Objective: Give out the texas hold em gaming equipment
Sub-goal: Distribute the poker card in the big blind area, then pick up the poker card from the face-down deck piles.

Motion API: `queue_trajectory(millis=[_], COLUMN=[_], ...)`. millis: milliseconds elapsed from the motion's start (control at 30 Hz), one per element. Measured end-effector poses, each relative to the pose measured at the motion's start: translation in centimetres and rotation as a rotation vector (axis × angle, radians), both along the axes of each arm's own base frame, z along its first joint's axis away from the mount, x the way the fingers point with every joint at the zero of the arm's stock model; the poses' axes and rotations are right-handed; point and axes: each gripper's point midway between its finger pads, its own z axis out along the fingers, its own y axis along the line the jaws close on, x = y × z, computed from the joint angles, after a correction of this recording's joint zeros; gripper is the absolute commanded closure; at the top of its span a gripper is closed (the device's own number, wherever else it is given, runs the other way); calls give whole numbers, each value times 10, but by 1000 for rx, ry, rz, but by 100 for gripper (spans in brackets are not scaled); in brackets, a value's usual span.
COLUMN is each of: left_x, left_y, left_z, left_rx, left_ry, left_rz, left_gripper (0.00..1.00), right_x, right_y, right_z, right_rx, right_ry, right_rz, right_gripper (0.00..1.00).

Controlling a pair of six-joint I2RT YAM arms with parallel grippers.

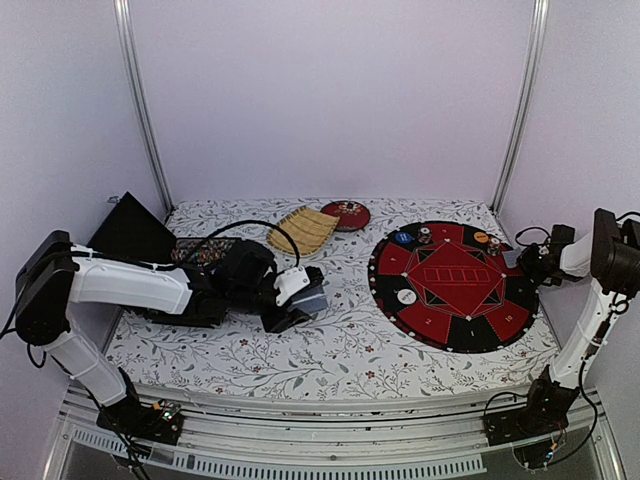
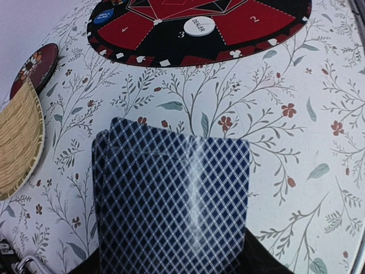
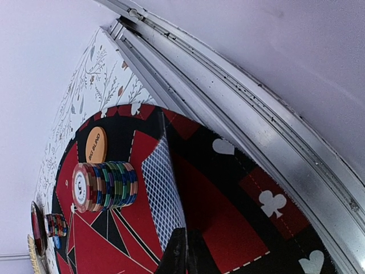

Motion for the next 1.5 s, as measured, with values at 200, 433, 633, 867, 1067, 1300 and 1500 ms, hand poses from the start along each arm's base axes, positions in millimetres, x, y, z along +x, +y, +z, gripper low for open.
queue_trajectory(millis=[200, 433, 633, 867, 1067, 1300, 1500], left_x=[0, 0, 1, 0, 1, 1, 1], left_y=[1, 2, 2, 2, 2, 3, 3], left_z=[0, -1, 1, 4, 6, 7, 14], left_rx=[1, 4, 0, -6, -12, -14, -28], left_ry=[0, 0, -4, -5, -7, -9, -19], left_rz=[1, 5, 5, 8, 11, 12, 15], left_gripper=[43, 43, 43, 43, 43, 43, 43], right_x=[-1, -4, -10, -13, -20, -1, -16], right_y=[2, 1, -4, -11, -11, 68, 287], right_z=[-2, -3, 9, 31, 66, 146, 206], right_rx=[7, -1, -40, -96, -166, -336, -369], right_ry=[6, 13, 7, -28, -96, -301, -565], right_rz=[7, 4, -28, -56, -50, 267, 952], right_gripper=[73, 62, 58, 49, 43, 39, 39])
